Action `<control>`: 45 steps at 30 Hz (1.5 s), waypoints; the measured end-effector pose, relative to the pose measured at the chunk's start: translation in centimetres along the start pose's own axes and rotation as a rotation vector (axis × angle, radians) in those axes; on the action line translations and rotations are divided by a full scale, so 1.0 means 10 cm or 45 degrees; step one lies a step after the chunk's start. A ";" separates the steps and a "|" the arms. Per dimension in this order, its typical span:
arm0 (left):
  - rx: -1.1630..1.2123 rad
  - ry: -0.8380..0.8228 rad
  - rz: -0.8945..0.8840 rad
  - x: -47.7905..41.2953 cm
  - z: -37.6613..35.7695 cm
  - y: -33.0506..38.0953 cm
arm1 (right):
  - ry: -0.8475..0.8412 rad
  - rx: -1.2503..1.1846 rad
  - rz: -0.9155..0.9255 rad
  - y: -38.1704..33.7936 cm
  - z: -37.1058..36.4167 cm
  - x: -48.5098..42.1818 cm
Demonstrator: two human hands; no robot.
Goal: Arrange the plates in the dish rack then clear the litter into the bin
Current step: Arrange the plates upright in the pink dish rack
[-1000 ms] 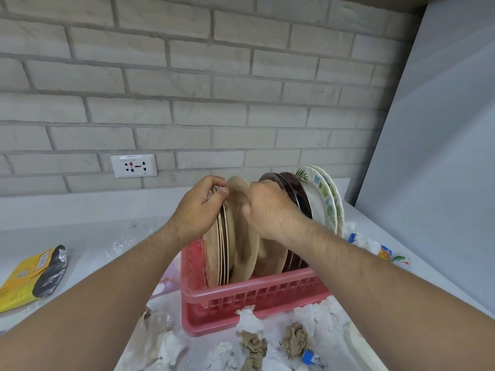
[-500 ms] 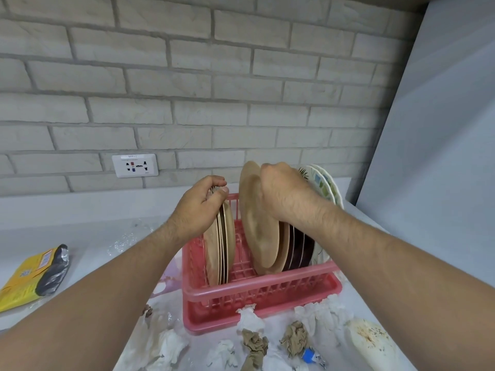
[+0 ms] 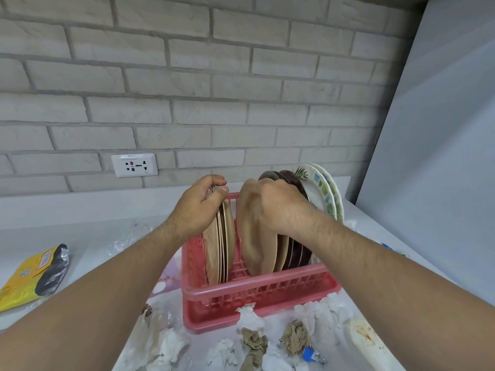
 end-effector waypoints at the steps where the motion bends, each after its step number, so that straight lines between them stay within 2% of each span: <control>1: 0.006 0.001 0.004 0.00 0.00 0.00 | 0.013 0.070 0.009 0.03 0.02 0.00; 9: -0.021 -0.031 -0.058 0.01 -0.05 0.01 | 0.141 0.348 0.060 0.11 0.03 0.01; 12: -0.058 -0.047 -0.068 -0.02 -0.05 -0.04 | 0.217 0.326 0.096 0.11 0.05 0.01; 15: -0.060 -0.062 -0.047 -0.02 -0.05 -0.04 | 0.250 0.059 0.119 0.05 0.04 0.00; 19: -0.055 -0.076 -0.101 -0.02 -0.04 -0.01 | 0.004 -0.427 0.089 -0.05 -0.08 0.04; 21: -0.090 -0.051 -0.080 -0.02 -0.03 -0.01 | -0.099 -0.531 0.077 -0.08 -0.16 0.05; 24: -0.081 -0.051 -0.018 -0.01 -0.02 0.00 | -0.130 -0.593 0.066 -0.13 -0.22 0.01; 32: -0.219 -0.144 -0.248 0.05 0.12 -0.01 | -0.108 -0.567 -0.002 -0.28 -0.23 0.07; 37: -0.277 -0.131 -0.191 0.03 0.18 -0.05 | 0.016 -0.294 0.013 -0.22 0.03 0.08; 45: -0.256 -0.076 -0.094 0.06 0.18 -0.03 | 0.077 -0.135 -0.054 -0.06 0.42 0.08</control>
Point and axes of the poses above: each hand's wrist, its own x-axis away from the middle knuckle, its own z-axis out of the back of the hand, y = z × x, the point moved 1 cm from there along -x, towards the middle knuckle, and after that the axes turned 10 degrees about x, right-handed, at the moved point
